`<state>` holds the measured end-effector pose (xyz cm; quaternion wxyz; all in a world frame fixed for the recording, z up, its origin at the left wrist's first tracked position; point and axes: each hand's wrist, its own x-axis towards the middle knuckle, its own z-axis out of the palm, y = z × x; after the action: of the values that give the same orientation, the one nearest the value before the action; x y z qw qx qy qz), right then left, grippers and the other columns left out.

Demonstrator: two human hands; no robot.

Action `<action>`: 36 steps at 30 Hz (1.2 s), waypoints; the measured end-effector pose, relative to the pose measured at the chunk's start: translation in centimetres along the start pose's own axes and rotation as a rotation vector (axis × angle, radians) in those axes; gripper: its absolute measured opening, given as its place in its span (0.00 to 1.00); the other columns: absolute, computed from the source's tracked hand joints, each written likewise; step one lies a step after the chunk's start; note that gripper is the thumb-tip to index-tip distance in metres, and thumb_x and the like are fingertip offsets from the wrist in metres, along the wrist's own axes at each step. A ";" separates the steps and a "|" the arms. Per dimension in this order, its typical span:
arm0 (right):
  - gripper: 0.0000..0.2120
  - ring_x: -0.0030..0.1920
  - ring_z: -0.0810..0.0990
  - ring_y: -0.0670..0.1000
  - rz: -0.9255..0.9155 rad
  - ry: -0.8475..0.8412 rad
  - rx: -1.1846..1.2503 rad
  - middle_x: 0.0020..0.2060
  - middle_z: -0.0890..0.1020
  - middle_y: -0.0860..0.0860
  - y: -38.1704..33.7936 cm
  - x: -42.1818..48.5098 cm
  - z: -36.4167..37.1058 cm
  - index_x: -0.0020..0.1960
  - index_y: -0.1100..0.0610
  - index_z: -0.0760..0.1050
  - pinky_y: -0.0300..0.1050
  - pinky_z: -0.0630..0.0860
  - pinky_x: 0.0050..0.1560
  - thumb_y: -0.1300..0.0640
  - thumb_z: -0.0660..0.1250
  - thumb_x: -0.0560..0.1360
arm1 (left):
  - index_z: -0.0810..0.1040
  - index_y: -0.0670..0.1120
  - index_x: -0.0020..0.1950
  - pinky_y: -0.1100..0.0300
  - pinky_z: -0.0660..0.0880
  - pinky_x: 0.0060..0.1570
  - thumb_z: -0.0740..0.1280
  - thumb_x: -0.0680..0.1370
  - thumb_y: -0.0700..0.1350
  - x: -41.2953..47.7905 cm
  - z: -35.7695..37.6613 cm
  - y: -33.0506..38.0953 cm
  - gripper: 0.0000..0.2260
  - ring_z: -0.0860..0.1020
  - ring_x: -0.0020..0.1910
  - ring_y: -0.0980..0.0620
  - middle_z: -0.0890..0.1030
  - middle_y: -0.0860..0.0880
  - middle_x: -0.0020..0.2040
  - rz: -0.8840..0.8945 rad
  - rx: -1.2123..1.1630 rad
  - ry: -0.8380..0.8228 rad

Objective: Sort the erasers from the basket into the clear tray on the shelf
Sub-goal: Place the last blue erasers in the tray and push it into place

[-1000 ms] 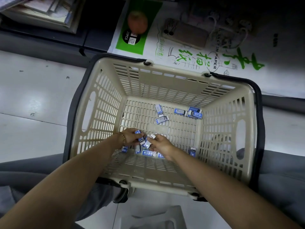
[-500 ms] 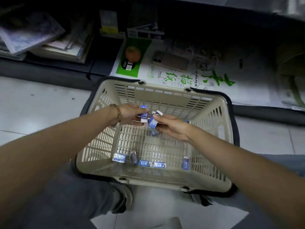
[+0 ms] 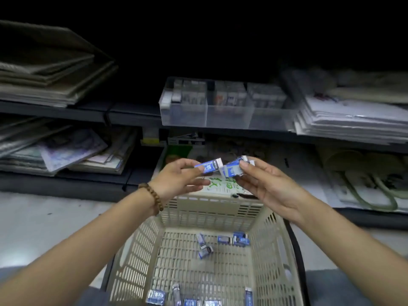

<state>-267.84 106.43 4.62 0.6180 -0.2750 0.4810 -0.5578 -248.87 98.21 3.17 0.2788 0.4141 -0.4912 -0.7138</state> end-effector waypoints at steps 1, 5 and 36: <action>0.14 0.41 0.82 0.47 -0.035 0.013 0.021 0.44 0.83 0.54 -0.2 0.1 0.3 0.51 0.57 0.77 0.36 0.80 0.43 0.58 0.69 0.66 | 0.73 0.45 0.53 0.66 0.79 0.36 0.63 0.78 0.41 -0.1 0.1 -0.1 0.05 0.83 0.37 0.54 0.82 0.48 0.46 0.018 -0.014 -0.008; 0.09 0.40 0.83 0.46 -0.115 0.074 -0.002 0.44 0.83 0.54 -0.1 0.8 1.1 0.51 0.57 0.77 0.35 0.80 0.44 0.61 0.68 0.71 | 0.76 0.47 0.57 0.65 0.80 0.40 0.63 0.78 0.41 -0.6 0.5 -0.3 0.09 0.84 0.44 0.51 0.83 0.50 0.49 0.019 -0.109 -0.050; 0.15 0.46 0.83 0.49 -0.155 -0.208 -0.210 0.49 0.82 0.54 -6.8 8.5 9.4 0.62 0.62 0.72 0.37 0.80 0.47 0.60 0.64 0.77 | 0.78 0.52 0.57 0.70 0.74 0.38 0.71 0.70 0.51 2.6 -4.2 7.8 0.16 0.79 0.50 0.58 0.81 0.52 0.53 0.413 0.037 0.167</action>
<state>-262.98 94.92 11.82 0.5873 -0.4306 0.4474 -0.5191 -246.59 91.34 8.91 0.4511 0.3675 -0.5538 -0.5956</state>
